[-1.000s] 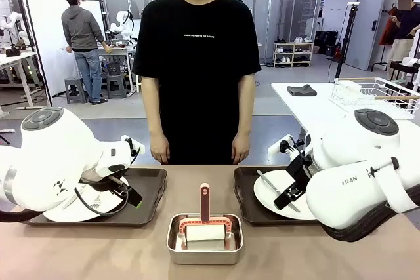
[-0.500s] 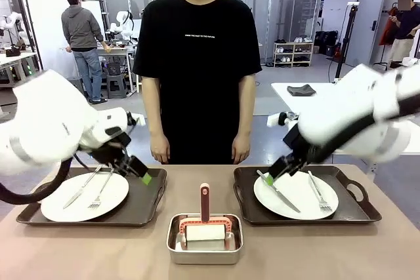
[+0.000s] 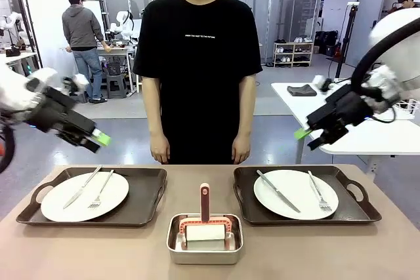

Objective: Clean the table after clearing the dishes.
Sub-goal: When the left (or right) Handle tray is removed, use the left hand (or right hand) to clean the left (or right) side of the table with the Lint Roller.

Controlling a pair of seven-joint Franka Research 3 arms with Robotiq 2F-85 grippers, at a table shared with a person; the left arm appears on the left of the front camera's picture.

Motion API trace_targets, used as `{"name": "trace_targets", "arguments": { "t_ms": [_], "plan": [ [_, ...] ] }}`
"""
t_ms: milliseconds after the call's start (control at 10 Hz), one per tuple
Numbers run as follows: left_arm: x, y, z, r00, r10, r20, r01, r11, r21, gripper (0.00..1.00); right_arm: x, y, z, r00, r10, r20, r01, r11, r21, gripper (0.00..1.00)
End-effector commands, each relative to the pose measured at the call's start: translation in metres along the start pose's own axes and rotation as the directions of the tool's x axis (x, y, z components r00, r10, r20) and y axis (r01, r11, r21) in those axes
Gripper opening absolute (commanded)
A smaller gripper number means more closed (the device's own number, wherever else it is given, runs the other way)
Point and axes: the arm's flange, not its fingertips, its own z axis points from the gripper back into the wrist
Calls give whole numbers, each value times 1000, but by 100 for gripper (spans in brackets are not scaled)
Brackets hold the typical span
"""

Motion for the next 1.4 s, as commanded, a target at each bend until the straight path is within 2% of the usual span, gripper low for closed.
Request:
{"name": "trace_targets", "arguments": {
  "t_ms": [0, 100, 200, 300, 400, 500, 700, 800, 1000, 1100, 1300],
  "plan": [
    [-28, 21, 40, 979, 162, 124, -154, 986, -67, 100, -7, -37, 37, 973, -225, 60, 218, 971, 98, 100],
    [-51, 28, 69, 964, 187, 189, -173, 981, -87, 100, -21, -63, 61, 953, -282, 114, 269, 956, 117, 100],
    [-74, 39, 98, 945, 268, 189, -254, 962, -98, 100, -39, -93, 86, 921, -365, 133, 339, 923, 183, 100],
    [-98, 52, 120, 897, 377, 231, -365, 926, -95, 100, -56, -117, 107, 894, -416, 166, 375, 898, 230, 100],
    [-121, 61, 145, 864, 401, 304, -382, 916, -125, 100, -77, -136, 123, 858, -475, 196, 410, 863, 296, 100],
    [-146, 67, 161, 841, 421, 340, -393, 907, -150, 100, -100, -152, 141, 816, -522, 249, 431, 836, 340, 100],
    [-184, 75, 180, 759, 522, 389, -499, 850, -168, 100, -142, -178, 172, 756, -574, 314, 454, 806, 379, 100],
    [-195, 75, 183, 729, 563, 390, -547, 821, -164, 100, -159, -188, 180, 731, -598, 328, 468, 790, 397, 100],
    [-205, 74, 186, 683, 589, 432, -574, 798, -181, 100, -187, -204, 189, 680, -642, 355, 485, 757, 439, 100],
    [-205, 72, 184, 679, 595, 431, -587, 792, -169, 100, -199, -212, 187, 661, -662, 353, 496, 739, 456, 100],
    [-196, 70, 182, 672, 599, 434, -608, 782, -138, 100, -207, -219, 179, 659, -672, 340, 513, 731, 451, 100]
  ]
}}
